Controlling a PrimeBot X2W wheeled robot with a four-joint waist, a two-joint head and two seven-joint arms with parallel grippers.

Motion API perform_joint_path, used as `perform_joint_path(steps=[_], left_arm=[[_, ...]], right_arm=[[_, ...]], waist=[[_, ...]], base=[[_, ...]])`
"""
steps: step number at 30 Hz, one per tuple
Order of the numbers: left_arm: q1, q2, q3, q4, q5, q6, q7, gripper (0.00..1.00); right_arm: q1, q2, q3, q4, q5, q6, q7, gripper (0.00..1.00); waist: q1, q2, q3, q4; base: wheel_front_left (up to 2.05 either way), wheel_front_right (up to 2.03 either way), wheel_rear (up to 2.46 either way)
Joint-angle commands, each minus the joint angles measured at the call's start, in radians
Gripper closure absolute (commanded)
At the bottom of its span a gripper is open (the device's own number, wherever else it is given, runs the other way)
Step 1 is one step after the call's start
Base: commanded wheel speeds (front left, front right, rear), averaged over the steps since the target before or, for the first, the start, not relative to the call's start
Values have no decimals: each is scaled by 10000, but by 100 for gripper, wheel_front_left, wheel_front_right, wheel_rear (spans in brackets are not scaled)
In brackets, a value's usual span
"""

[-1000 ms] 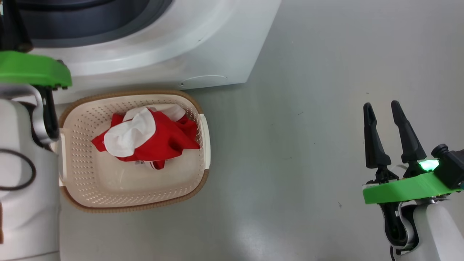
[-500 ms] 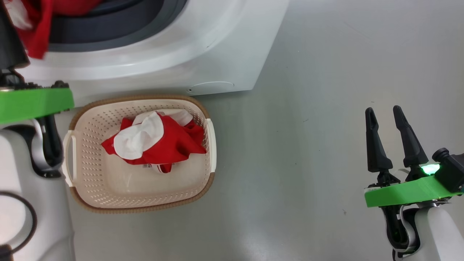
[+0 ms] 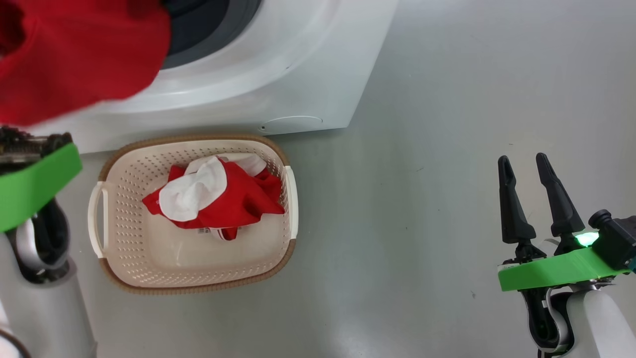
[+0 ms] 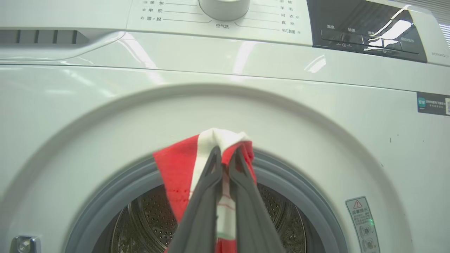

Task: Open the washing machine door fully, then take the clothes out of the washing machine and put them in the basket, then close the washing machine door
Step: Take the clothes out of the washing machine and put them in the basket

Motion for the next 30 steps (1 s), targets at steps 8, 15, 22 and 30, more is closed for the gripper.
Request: perform_joint_path(steps=[8, 15, 22, 30], left_arm=[[878, 291, -246, -536, -241, 135, -34, 100], [1597, 290, -742, 570, -349, 260, -34, 100], [2124, 290, -1184, 2028, -463, 516, -34, 100], [2040, 289, -1479, 4085, -248, 533, -34, 100]], right_arm=[[142, -26, 243, -195, -104, 65, -63, 0], [99, -26, 294, -222, -42, 65, -63, 0], [-2, -26, 333, -262, 27, 65, -63, 0], [-206, -26, 298, -338, 69, 65, -63, 0]], waist=[[0, 0, 5, -36], [0, 0, 126, -103], [0, 0, 411, -162], [0, 0, 940, -208]], base=[[0, 0, 0], [0, 0, 0], [0, 0, 0], [0, 0, 0]])
